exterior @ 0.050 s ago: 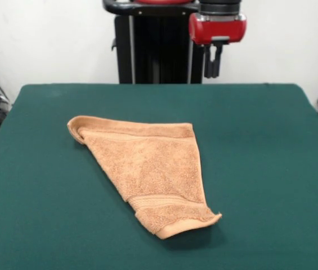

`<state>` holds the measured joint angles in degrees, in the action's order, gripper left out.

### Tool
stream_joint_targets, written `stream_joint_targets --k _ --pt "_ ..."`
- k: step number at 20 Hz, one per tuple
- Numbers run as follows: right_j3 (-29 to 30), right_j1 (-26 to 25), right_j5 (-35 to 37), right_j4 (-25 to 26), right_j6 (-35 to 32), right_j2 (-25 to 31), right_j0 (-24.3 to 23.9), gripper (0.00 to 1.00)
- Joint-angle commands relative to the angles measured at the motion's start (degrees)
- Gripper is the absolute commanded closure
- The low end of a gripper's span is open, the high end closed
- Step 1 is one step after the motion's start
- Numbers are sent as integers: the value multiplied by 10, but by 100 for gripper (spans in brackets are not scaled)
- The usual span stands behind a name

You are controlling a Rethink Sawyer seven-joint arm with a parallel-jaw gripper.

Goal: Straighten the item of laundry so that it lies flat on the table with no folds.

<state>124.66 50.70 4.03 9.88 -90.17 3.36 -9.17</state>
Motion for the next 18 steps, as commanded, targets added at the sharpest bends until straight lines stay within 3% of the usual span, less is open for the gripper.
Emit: stream_joint_targets --k 1,18 --pt "0 4 -36 0 -100 49 24 100" --pt "0 -2 -84 5 -110 26 37 100"
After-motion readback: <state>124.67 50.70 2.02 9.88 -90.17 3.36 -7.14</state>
